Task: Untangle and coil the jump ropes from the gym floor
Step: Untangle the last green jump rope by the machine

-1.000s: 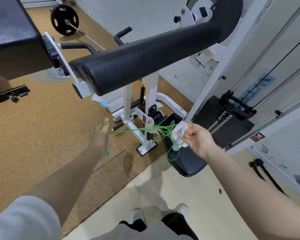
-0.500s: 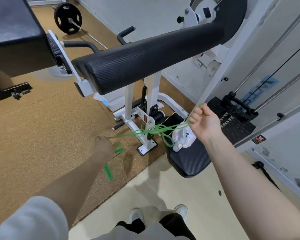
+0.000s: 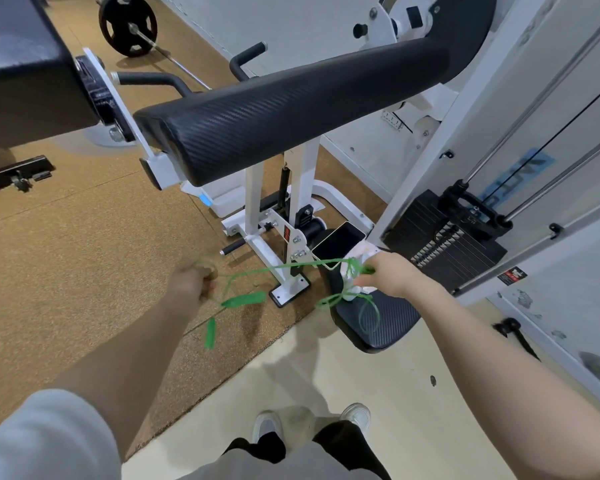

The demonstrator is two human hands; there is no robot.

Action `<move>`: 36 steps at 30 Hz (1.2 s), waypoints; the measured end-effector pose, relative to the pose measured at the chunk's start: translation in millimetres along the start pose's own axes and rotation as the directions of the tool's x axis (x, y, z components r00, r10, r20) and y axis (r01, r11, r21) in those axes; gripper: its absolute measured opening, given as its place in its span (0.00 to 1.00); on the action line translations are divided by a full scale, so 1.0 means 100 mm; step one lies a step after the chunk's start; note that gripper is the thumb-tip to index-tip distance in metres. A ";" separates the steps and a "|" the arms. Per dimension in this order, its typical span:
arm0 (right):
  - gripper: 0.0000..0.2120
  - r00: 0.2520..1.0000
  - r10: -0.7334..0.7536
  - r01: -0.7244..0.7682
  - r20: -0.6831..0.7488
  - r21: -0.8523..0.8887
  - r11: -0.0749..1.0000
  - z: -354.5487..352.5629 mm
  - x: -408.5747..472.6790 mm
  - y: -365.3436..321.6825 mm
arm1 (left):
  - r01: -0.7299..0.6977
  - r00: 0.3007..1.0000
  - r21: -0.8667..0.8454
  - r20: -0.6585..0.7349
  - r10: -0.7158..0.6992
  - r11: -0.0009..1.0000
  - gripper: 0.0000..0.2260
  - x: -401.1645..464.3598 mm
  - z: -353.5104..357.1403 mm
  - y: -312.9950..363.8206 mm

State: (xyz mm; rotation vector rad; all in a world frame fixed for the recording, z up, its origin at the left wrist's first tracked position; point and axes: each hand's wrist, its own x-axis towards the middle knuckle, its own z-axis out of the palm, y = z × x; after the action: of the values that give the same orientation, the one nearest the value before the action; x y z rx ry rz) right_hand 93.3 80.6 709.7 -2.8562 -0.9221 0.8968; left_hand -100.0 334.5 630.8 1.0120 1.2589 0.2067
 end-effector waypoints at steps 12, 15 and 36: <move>0.08 0.920 -0.382 0.256 0.094 0.593 0.763 -0.19 -0.21 -0.50 | -0.476 0.807 0.746 0.581 -0.105 0.466 0.22 -0.46 0.23 0.21; 0.08 0.903 -0.392 0.270 0.176 0.478 0.836 -0.09 -0.16 -0.59 | -0.302 0.749 0.392 0.662 -0.038 0.869 0.18 -0.76 0.61 0.27; 0.11 0.953 -0.304 0.230 -0.017 0.693 0.683 -0.10 -0.14 -0.34 | -0.466 0.743 0.024 0.553 0.376 0.885 0.14 -0.91 0.86 0.39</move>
State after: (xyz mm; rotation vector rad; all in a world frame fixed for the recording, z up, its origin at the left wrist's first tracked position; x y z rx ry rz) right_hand 71.4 102.9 731.3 -1.9932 -0.7616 1.0681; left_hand -43.9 254.5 718.3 1.3804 0.5216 0.1546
